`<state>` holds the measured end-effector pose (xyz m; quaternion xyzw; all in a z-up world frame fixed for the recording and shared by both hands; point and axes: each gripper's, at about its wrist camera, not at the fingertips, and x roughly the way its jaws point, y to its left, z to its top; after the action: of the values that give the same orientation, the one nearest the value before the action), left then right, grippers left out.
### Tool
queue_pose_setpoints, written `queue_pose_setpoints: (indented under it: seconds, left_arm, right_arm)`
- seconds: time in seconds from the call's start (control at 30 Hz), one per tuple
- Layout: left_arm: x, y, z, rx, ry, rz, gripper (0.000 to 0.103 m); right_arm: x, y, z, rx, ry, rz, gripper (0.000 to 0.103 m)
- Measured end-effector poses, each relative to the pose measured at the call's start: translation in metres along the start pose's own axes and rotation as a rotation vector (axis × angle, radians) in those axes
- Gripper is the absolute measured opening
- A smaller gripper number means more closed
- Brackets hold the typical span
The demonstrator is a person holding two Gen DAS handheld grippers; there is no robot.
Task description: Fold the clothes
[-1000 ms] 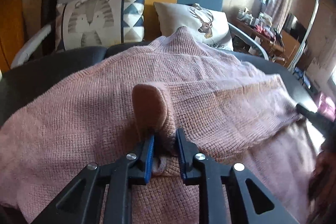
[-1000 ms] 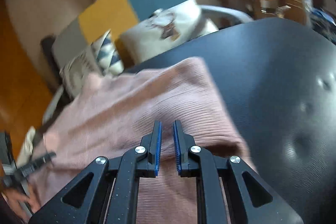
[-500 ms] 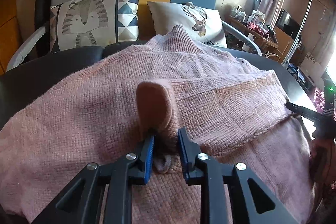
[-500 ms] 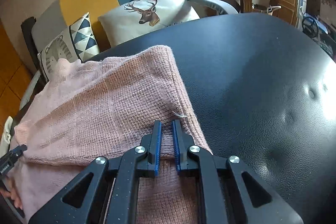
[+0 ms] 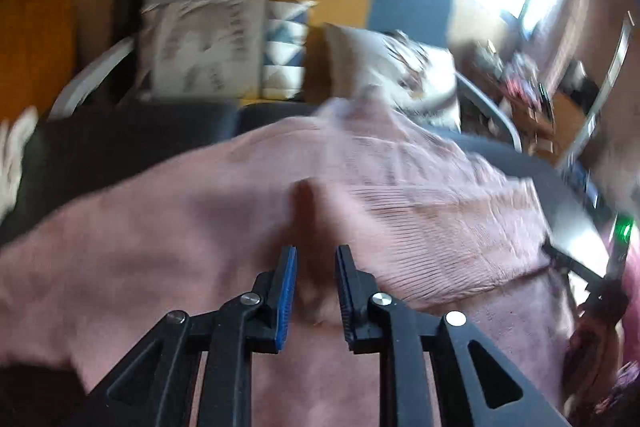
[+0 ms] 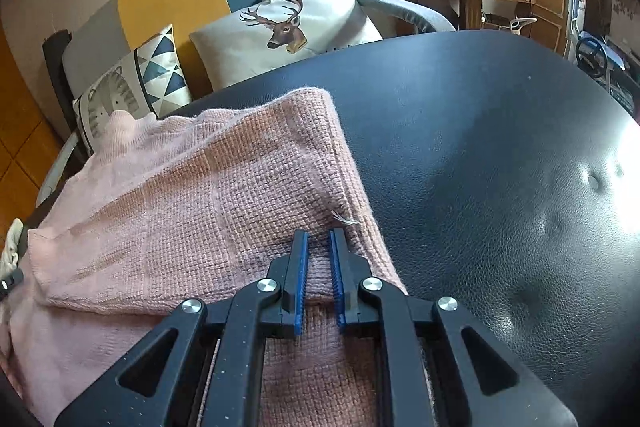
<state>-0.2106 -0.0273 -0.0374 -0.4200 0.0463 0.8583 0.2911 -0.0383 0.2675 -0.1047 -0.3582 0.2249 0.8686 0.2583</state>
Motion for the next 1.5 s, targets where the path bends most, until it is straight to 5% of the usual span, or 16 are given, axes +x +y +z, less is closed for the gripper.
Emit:
queue_pose_setpoints:
  seconds: [0.1,0.3,0.6,0.73,0.8,0.9,1.03,1.1,1.17,1.23,1.4,1.5]
  left_arm:
    - [0.023,-0.019,0.008,0.078,0.062,0.014,0.019]
    - [0.027,0.009,0.001,-0.068,0.082,-0.048,0.019]
    - [0.03,0.012,0.006,-0.071,0.036,-0.104,0.019]
    - [0.044,0.014,0.004,-0.092,0.096,-0.122,0.019]
    - [0.037,0.011,-0.001,-0.031,0.081,-0.126,0.019]
    - [0.028,-0.004,-0.01,0.145,0.084,-0.033,0.008]
    - [0.012,0.0,-0.006,0.088,0.078,-0.126,0.005]
    - [0.007,0.013,0.0,0.008,0.059,-0.085,0.006]
    - [0.017,0.026,0.001,-0.009,0.095,0.096,0.006]
    - [0.03,0.04,-0.007,-0.005,0.162,0.186,0.006]
    - [-0.009,0.049,-0.014,-0.124,-0.01,0.034,0.006]
    - [-0.013,0.009,0.0,-0.065,-0.059,-0.049,0.006]
  right_arm:
    - [0.001,0.002,0.001,-0.012,0.0,-0.013,0.012]
    - [0.001,-0.002,0.0,0.007,-0.003,0.01,0.012]
    - [0.0,-0.002,0.001,0.011,-0.005,0.012,0.012]
    - [0.0,-0.001,0.001,0.005,-0.005,0.004,0.012]
    - [0.001,-0.002,0.001,0.004,-0.005,0.004,0.012]
    - [0.001,-0.001,0.0,0.0,-0.005,-0.002,0.012]
    - [0.001,0.001,0.001,-0.006,-0.005,-0.009,0.012]
    - [0.001,0.001,0.001,-0.007,-0.005,-0.01,0.012]
    - [0.001,0.001,0.001,-0.009,-0.004,-0.012,0.012]
    - [0.001,0.001,0.001,-0.011,-0.004,-0.013,0.012]
    - [0.001,0.002,0.001,-0.009,-0.005,-0.013,0.012]
    - [0.001,0.004,0.001,-0.019,-0.006,-0.025,0.012]
